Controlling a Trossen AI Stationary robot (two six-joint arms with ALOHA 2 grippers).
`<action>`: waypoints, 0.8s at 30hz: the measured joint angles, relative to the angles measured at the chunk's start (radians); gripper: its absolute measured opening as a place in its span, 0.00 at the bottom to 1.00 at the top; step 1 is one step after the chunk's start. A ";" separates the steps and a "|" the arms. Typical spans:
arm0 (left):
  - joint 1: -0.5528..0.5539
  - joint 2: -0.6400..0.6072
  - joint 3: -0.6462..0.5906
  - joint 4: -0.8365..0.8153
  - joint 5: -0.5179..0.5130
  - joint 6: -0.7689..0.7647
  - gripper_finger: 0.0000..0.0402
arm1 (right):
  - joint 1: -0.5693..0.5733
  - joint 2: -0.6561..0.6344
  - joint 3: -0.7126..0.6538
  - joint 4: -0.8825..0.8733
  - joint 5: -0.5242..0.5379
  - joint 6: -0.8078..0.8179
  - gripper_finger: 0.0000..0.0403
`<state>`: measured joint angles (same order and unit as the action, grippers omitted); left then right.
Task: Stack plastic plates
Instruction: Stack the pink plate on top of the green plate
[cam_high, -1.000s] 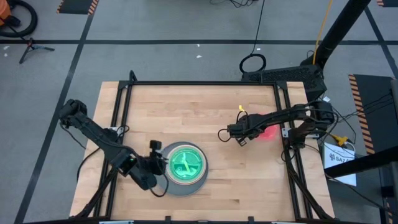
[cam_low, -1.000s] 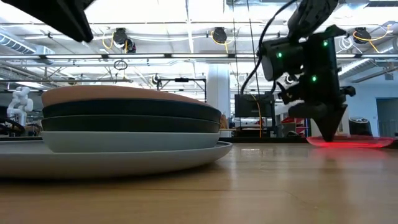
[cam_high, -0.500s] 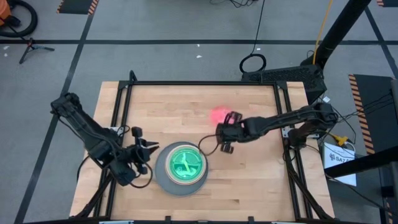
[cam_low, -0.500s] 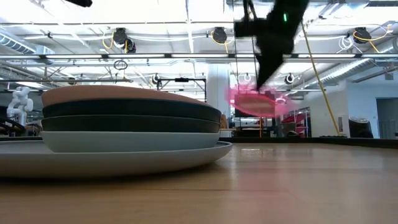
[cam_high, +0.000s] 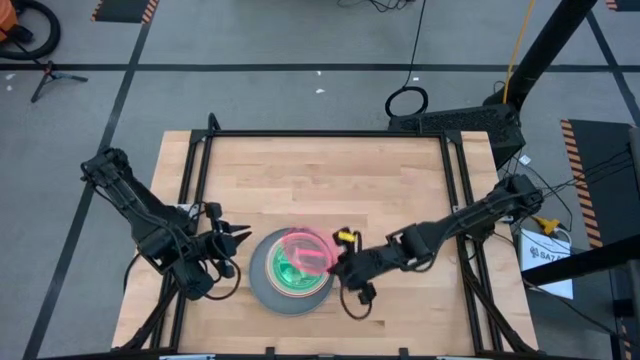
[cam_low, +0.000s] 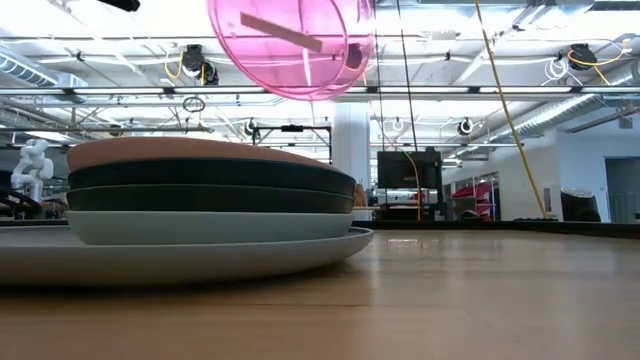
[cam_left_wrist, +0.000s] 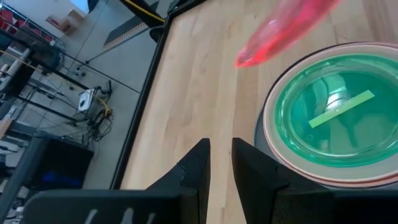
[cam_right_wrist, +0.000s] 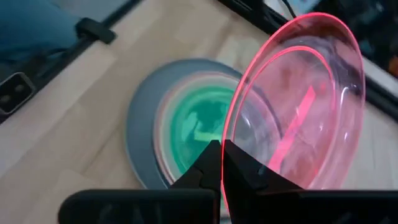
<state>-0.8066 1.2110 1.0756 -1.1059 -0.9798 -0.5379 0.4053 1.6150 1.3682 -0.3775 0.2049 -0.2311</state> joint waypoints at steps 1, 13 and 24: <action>0.000 0.000 0.000 0.000 0.000 0.000 0.18 | 0.007 0.009 0.000 0.014 -0.001 -0.021 0.00; 0.000 0.000 0.000 0.000 -0.006 -0.022 0.18 | 0.024 0.133 0.000 0.119 -0.036 -0.142 0.00; 0.000 0.000 0.000 0.001 -0.008 -0.027 0.18 | 0.022 0.151 0.000 0.109 -0.051 -0.141 0.06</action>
<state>-0.8062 1.2114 1.0756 -1.1053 -0.9875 -0.5644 0.4271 1.7664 1.3678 -0.2689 0.1540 -0.3724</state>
